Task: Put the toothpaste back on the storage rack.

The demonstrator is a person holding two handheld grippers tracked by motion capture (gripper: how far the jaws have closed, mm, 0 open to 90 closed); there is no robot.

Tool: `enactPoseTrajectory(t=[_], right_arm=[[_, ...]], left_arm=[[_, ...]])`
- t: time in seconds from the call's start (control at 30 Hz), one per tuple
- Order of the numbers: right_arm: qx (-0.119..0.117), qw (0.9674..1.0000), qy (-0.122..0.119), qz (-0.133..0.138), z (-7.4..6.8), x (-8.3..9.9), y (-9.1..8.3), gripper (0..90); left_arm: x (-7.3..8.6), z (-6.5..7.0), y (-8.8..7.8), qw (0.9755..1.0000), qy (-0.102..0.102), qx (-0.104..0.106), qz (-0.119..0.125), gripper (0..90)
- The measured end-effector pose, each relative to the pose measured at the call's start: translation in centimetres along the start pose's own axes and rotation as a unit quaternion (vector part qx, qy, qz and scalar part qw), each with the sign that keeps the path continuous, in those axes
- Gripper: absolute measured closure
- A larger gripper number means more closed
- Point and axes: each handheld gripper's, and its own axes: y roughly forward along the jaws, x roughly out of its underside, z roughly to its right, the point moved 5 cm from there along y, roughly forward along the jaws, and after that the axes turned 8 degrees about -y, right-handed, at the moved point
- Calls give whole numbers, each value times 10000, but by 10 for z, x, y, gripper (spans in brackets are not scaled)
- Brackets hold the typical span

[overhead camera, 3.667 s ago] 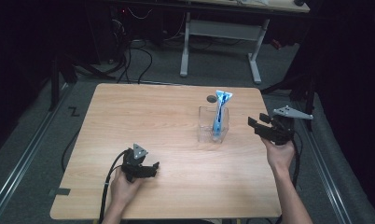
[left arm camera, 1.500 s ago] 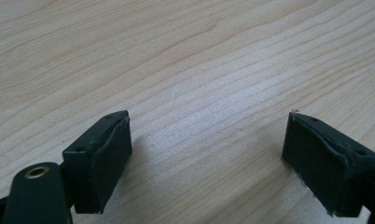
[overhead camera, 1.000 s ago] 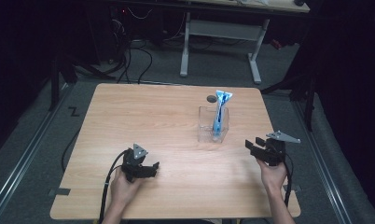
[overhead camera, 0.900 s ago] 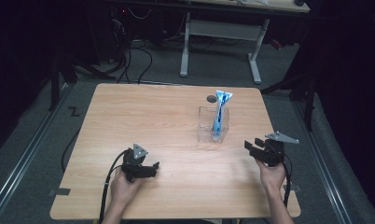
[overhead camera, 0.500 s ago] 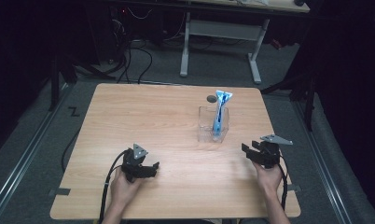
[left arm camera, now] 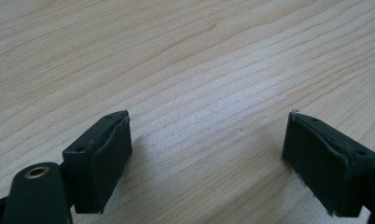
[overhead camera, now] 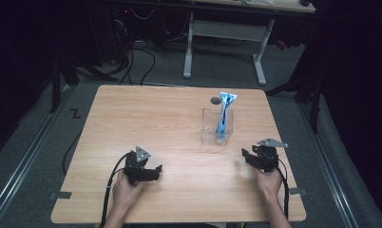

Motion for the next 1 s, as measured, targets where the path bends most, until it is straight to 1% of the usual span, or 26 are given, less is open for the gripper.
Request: enactPoseTrajectory(t=[0.07, 0.13, 0.33, 0.47, 0.53, 0.57, 0.7, 0.83, 0.93, 1.0], right_arm=[[8, 10000, 7, -5, -1, 0, 2, 487], [28, 10000, -61, -37, -3, 1, 7, 489], [42, 9999, -68, -94, -3, 5, 12, 488], [56, 9999, -51, -81, -3, 7, 14, 487], [84, 9999, -79, -106, -4, 8, 16, 487], [106, 9998, -154, -116, -5, 9, 19, 487], [134, 9995, -220, -170, -6, 9, 23, 485], [102, 9995, -231, -186, -7, 10, 25, 481], [78, 9993, -238, -262, -9, 11, 29, 471], [60, 9994, -222, -248, -10, 12, 30, 468]], left_arm=[[0, 0, 0, 10000, 0, 0, 0, 159], [0, 0, 0, 10000, 0, 0, 1, 159], [0, 0, 0, 10000, -1, 0, 1, 159], [0, 0, 0, 10000, 0, 0, 1, 159], [0, 0, 0, 10000, -2, 0, 1, 159], [0, 0, 0, 10000, -1, 0, 0, 159], [0, 0, 0, 10000, 0, 0, 0, 159], [0, 0, 0, 10000, 0, 0, 1, 159], [0, 0, 0, 10000, 1, 0, 1, 159], [0, 0, 0, 10000, 0, -1, 0, 159]])
